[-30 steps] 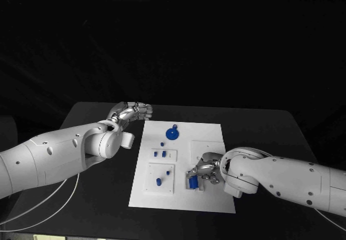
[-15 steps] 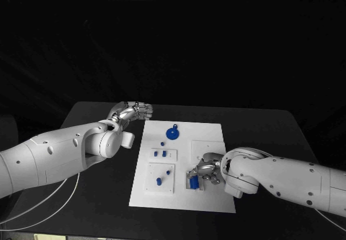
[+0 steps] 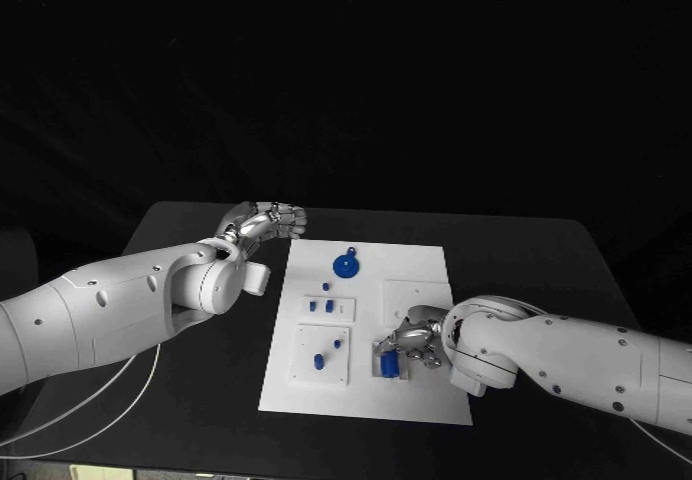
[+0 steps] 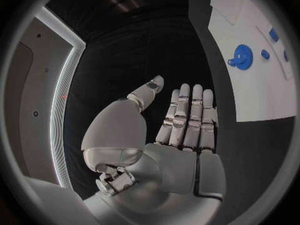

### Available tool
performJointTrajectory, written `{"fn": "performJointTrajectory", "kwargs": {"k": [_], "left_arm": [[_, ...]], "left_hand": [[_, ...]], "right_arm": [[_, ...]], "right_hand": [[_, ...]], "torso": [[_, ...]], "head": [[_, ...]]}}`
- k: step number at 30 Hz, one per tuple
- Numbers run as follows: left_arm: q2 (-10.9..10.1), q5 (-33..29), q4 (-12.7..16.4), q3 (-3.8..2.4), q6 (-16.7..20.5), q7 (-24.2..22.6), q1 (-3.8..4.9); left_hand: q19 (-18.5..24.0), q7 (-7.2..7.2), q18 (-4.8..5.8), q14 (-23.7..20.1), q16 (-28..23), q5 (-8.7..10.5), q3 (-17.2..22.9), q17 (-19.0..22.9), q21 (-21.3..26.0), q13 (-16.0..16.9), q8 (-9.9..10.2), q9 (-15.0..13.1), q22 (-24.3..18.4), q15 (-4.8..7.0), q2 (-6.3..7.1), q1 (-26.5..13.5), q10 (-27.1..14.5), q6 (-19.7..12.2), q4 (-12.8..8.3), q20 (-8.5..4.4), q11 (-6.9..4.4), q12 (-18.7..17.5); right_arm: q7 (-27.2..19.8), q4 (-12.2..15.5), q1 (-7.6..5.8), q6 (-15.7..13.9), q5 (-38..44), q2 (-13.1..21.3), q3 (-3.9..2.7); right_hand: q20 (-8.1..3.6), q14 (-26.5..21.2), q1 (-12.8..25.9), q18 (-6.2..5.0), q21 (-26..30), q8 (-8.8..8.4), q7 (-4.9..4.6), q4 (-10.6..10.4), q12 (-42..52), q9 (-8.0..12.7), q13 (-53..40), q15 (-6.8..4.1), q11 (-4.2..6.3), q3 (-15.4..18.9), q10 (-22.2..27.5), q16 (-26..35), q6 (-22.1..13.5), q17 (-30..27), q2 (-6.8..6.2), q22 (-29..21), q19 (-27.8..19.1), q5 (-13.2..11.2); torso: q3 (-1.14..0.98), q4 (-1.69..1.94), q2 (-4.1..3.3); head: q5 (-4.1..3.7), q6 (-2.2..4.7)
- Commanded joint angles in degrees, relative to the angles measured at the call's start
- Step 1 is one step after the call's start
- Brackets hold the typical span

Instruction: Assemble the parts on the task board

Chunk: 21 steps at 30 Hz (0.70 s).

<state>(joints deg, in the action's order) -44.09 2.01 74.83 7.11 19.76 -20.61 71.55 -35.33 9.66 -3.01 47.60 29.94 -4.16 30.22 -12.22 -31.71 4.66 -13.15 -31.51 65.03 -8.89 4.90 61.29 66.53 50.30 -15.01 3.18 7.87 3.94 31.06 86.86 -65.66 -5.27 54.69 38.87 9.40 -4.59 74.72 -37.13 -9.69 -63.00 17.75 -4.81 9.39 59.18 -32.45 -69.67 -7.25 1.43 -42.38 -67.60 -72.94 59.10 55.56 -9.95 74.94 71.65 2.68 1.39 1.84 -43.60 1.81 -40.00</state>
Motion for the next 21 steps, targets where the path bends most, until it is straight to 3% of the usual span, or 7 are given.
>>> {"fn": "performJointTrajectory", "kwargs": {"k": [1,21], "left_arm": [[0.06,-0.21,0.18,-0.04,-0.84,-0.30,0.04],[0.03,-0.21,0.11,-0.04,-0.73,-0.24,0.05]], "left_hand": [[-0.04,0.06,-1.00,0.19,-0.25,0.39,-0.10,-0.10,0.22,-0.09,-0.20,0.09,0.07,-0.30,-0.12,-0.50,-0.07,-0.38,0.36,0.21,0.21,0.25],[-0.02,0.07,-1.01,0.18,-0.33,0.39,-0.10,-0.15,0.27,-0.12,-0.21,0.12,0.11,-0.32,-0.11,-0.49,-0.08,-0.41,0.39,0.23,0.22,0.24]], "right_arm": [[0.30,-0.05,0.35,0.48,0.59,-0.38,0.26],[0.14,-0.16,0.53,-0.88,0.50,-0.47,0.49]], "right_hand": [[-0.46,0.03,-0.24,-5.31,-0.17,-0.24,-0.02,0.14,-0.37,0.38,-0.11,-0.41,0.14,0.04,0.04,0.41,-0.31,0.08,-0.84,0.71,-0.06,0.14],[-0.70,-0.02,0.19,-5.31,0.03,-0.50,-0.18,-0.86,-0.55,0.25,-0.30,-0.29,-0.01,1.32,0.44,0.67,-0.75,0.14,-1.99,0.57,-0.09,0.14]], "torso": [[0.01,-0.01,0.01],[-0.03,0.00,-0.01]], "head": [[0.06,-0.10],[0.15,-0.19]]}}
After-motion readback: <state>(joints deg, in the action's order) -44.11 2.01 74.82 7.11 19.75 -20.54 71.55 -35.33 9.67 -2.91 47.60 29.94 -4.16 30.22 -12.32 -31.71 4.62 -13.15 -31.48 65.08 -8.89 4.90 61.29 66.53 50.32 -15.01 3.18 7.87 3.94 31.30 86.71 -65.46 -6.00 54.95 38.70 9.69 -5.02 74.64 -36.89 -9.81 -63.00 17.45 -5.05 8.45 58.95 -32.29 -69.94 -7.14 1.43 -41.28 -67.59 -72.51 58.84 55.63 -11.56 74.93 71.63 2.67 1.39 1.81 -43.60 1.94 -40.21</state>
